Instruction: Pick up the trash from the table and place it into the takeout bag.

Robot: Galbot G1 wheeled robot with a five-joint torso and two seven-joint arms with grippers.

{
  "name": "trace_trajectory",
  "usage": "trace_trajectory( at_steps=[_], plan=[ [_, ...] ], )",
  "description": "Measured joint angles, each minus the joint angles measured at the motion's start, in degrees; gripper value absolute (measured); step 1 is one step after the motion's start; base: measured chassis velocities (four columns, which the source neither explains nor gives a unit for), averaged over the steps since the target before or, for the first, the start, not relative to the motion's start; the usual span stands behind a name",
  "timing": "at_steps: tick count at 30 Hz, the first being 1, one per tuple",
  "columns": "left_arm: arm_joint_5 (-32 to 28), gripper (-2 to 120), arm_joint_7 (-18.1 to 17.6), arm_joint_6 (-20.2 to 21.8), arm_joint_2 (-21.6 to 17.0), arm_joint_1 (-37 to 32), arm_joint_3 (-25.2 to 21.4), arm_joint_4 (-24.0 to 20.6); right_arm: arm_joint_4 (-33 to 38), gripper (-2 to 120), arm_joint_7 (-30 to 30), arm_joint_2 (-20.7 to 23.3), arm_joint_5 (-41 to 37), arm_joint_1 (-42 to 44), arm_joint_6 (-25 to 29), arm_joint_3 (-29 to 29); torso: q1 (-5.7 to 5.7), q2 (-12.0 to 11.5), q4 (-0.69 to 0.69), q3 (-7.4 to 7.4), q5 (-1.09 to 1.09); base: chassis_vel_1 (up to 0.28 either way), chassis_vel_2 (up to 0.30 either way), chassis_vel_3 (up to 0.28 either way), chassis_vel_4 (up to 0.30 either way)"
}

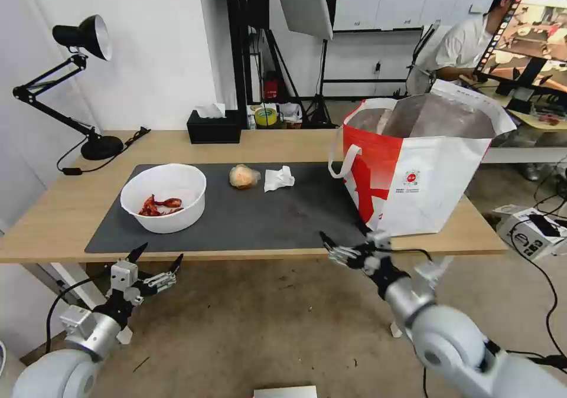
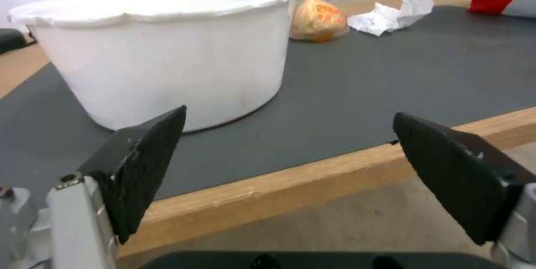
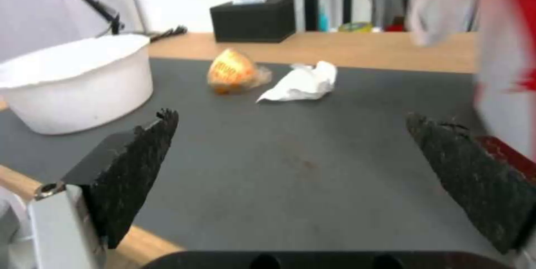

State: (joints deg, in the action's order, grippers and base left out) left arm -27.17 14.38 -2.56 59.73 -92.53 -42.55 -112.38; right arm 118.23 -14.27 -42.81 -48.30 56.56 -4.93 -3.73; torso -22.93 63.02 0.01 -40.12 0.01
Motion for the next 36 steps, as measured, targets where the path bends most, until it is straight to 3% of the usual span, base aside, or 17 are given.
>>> trace_trajectory(
  at_steps=[3, 4, 9, 18, 20, 22, 36],
  plan=[
    [0.00, 100, -0.05, 0.00, 0.03, 0.08, 0.09, -0.07, -2.19, 100, -0.77, -0.61, -1.07, -5.37, -0.73, -3.74, 0.00, 0.00, 0.00, 0.00, -0.02, 0.000, 0.000, 0.000, 0.000],
    [-0.02, 100, -0.11, 0.01, 0.04, 0.11, 0.09, -0.10, -4.62, 100, -1.85, -1.67, -2.30, -9.93, -1.65, -7.36, 0.00, 0.00, -0.02, 0.00, 0.00, 0.000, 0.000, 0.000, 0.000],
    [-0.11, 100, -0.28, 0.02, 0.04, 0.12, 0.00, -0.13, -9.40, 100, -4.42, -4.95, -4.75, -18.89, -3.55, -12.45, 0.00, 0.00, -0.01, 0.00, -0.04, 0.000, 0.000, 0.000, 0.000],
    [-0.05, 100, -1.34, -0.15, 0.56, -0.07, -0.09, -0.05, -23.55, 100, -12.30, -16.95, -6.27, -34.40, -8.91, -21.88, 0.00, 0.00, -0.01, 0.00, -0.02, 0.000, 0.000, 0.000, 0.000],
    [-0.05, 100, -1.34, -0.15, 0.56, -0.07, -0.09, -0.05, -23.55, 100, -12.30, -16.95, -6.27, -34.40, -8.91, -21.88, 0.00, 0.00, -0.01, 0.00, -0.02, 0.000, 0.000, 0.000, 0.000],
    [-0.02, 100, -1.35, -0.68, 1.04, 0.12, 0.15, 0.26, -29.61, 100, -14.41, -21.30, -7.45, -37.44, -10.40, -23.14, 0.00, 0.00, -0.01, 0.00, -0.03, 0.000, 0.000, 0.000, 0.000],
    [-0.07, 100, -1.45, -0.88, 1.55, 1.12, 0.02, 0.78, -48.01, 100, -17.93, -32.16, -9.53, -43.16, -12.39, -22.98, 0.00, 0.00, -0.02, 0.01, -0.02, 0.000, 0.000, 0.000, 0.000]
  ],
)
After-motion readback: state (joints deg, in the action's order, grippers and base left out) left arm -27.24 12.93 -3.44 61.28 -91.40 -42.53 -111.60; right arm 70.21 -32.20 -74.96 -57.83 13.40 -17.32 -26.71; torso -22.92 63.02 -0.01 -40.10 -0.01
